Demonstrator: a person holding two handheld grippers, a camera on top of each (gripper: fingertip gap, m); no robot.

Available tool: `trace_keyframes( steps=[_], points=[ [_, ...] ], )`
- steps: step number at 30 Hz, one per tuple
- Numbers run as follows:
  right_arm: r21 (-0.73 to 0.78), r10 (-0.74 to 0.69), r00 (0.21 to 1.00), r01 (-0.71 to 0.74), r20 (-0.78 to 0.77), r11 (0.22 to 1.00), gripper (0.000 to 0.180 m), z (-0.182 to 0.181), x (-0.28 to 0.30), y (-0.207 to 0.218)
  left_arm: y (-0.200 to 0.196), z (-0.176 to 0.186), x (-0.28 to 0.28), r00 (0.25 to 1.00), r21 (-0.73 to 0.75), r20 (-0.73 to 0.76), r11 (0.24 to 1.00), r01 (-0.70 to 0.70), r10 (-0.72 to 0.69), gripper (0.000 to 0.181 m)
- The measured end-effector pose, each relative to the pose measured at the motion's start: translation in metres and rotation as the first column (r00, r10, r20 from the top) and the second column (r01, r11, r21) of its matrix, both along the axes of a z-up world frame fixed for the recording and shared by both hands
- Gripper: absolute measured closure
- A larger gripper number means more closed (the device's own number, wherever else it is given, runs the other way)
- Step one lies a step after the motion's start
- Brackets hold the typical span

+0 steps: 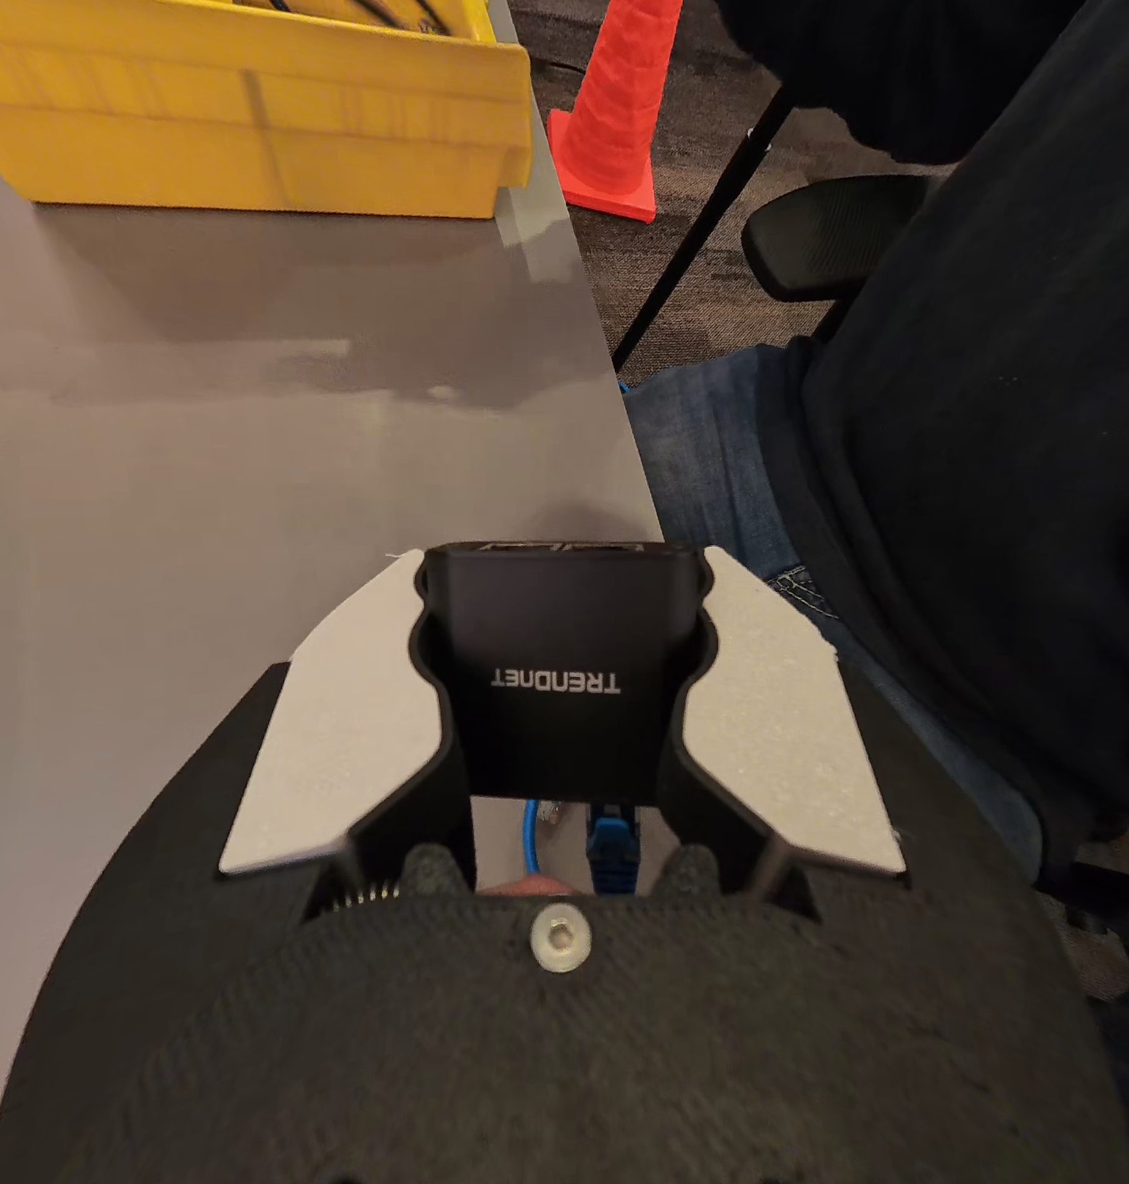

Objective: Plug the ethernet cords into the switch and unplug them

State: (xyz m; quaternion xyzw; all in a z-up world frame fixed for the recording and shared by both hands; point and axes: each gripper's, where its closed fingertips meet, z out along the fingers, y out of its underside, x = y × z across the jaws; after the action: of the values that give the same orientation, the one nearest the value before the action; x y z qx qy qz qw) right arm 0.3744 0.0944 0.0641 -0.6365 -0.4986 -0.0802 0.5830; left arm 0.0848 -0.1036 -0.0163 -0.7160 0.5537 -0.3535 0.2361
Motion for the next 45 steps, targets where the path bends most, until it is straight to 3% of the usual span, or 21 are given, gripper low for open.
trace_keyframes(
  steps=[3, 7, 10, 14, 16, 19, 23, 27, 30, 34, 38, 41, 45],
  points=[
    [-0.126, -0.011, 0.992, -0.004, -0.122, 0.992, 0.169, -0.036, -0.001, 0.007, 0.001, 0.001, 0.003, 1.0, -0.001, 0.0, 1.0, 0.0, 0.0, 0.106],
    [-0.284, 0.005, 0.993, -0.038, -0.117, 0.958, 0.167, -0.091, -0.007, -0.001, -0.001, -0.001, 0.006, 1.0, -0.004, -0.007, 1.0, 0.008, -0.008, 0.106],
    [-0.399, 0.036, 0.993, -0.078, -0.112, 0.913, 0.151, -0.112, -0.012, -0.014, -0.001, -0.003, 0.005, 1.0, -0.01, -0.011, 1.0, 0.006, -0.006, 0.106],
    [-0.627, 0.138, 0.979, -0.2, -0.147, 0.752, 0.122, -0.128, -0.024, -0.046, 0.002, -0.002, 0.005, 1.0, -0.007, -0.012, 1.0, 0.002, -0.002, 0.106],
    [-0.677, 0.171, 0.959, -0.279, -0.224, 0.681, 0.13, -0.126, -0.029, -0.059, 0.003, 0.0, 0.006, 1.0, 0.001, -0.007, 1.0, 0.002, -0.002, 0.106],
    [-0.751, 0.14, 0.928, -0.363, -0.345, 0.551, 0.114, -0.124, -0.029, -0.072, 0.003, 0.002, 0.006, 1.0, 0.009, -0.001, 1.0, 0.002, -0.002, 0.106],
    [-0.673, 0.13, 0.938, -0.324, -0.323, 0.665, 0.113, -0.108, -0.016, -0.062, 0.005, 0.003, 0.004, 1.0, 0.011, 0.011, 1.0, -0.016, 0.016, 0.106],
    [-0.479, 0.123, 0.98, -0.185, -0.159, 0.858, 0.117, -0.073, -0.01, -0.054, 0.017, 0.003, 0.002, 0.995, 0.019, 0.0, 0.995, -0.096, 0.096, 0.106],
    [-0.395, 0.246, 0.948, -0.309, -0.204, 0.865, 0.119, -0.035, -0.057, -0.088, 0.033, 0.006, 0.0, 0.982, 0.077, -0.028, 0.98, -0.185, 0.187, 0.106],
    [-0.466, 0.307, 0.851, -0.497, -0.426, 0.732, 0.122, -0.013, -0.147, -0.136, 0.05, 0.015, 0.005, 0.953, 0.224, -0.074, 0.936, -0.271, 0.293, 0.106],
    [-0.52, 0.299, 0.758, -0.627, -0.58, 0.58, 0.125, -0.014, -0.22, -0.148, 0.065, 0.022, 0.012, 0.902, 0.426, -0.127, 0.844, -0.326, 0.412, 0.106],
    [-0.57, 0.235, 0.676, -0.724, -0.699, 0.387, 0.124, -0.021, -0.255, -0.152, 0.073, 0.02, 0.011, 0.847, 0.591, -0.208, 0.753, -0.289, 0.489, 0.106],
    [-0.58, 0.145, 0.607, -0.792, -0.781, 0.19, 0.126, -0.024, -0.276, -0.154, 0.077, 0.024, 0.016, 0.822, 0.724, -0.191, 0.642, -0.251, 0.536, 0.106]
  ],
)
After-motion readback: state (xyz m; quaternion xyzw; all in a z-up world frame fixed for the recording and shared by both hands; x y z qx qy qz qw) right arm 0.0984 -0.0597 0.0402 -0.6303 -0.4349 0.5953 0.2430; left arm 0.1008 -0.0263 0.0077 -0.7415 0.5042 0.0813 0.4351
